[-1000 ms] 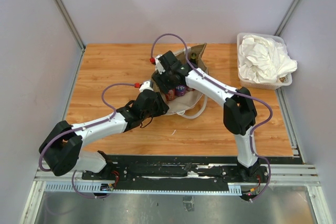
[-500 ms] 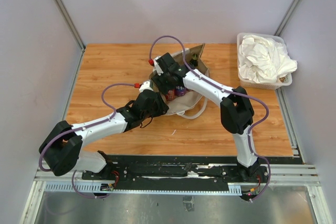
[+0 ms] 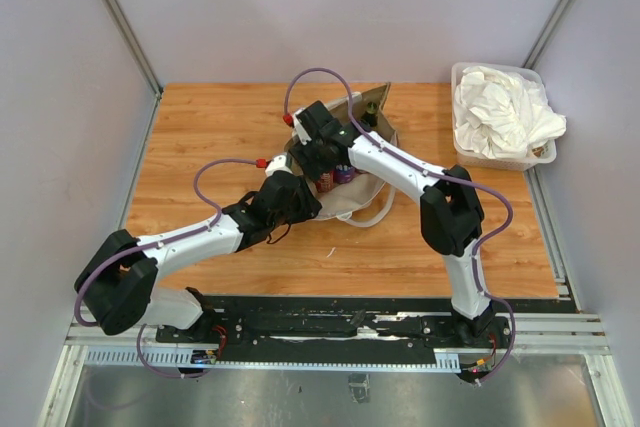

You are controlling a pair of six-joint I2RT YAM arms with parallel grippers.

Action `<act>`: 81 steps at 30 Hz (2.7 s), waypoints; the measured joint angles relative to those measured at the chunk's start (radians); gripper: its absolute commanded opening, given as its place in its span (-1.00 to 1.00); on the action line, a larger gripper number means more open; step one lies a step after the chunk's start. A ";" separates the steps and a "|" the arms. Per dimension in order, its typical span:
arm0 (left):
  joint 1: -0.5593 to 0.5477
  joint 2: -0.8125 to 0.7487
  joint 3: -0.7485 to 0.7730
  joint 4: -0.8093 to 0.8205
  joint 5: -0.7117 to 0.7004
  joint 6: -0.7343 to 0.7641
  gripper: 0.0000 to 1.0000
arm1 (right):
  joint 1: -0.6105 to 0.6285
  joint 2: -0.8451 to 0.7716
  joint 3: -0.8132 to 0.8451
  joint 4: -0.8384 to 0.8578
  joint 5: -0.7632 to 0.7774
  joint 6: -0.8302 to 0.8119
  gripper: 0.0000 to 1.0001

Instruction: Take the beverage out of the canvas bag

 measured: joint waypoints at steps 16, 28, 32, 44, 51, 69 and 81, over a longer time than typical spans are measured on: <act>0.000 0.009 0.000 0.000 0.000 0.007 -0.08 | 0.030 -0.228 0.015 -0.051 0.039 -0.003 -0.98; 0.000 0.016 0.001 0.000 0.001 0.007 -0.08 | 0.032 -0.499 -0.014 -0.040 0.183 -0.022 -0.99; 0.000 0.015 0.001 0.000 0.000 0.008 -0.08 | 0.033 -0.614 -0.093 -0.039 0.292 -0.030 -0.98; 0.000 0.013 0.001 -0.002 -0.002 0.019 -0.08 | -0.204 -1.051 -0.552 -0.054 0.458 0.110 -0.99; 0.000 0.013 0.001 -0.001 -0.002 0.022 -0.07 | -0.320 -1.076 -0.714 -0.044 0.387 0.174 -0.98; 0.000 -0.040 -0.056 0.051 -0.018 0.022 -0.12 | -0.455 -0.884 -0.887 0.186 0.210 0.219 -0.99; 0.000 -0.035 -0.066 0.062 -0.003 0.027 0.47 | -0.459 -0.753 -0.888 0.246 0.193 0.219 -0.93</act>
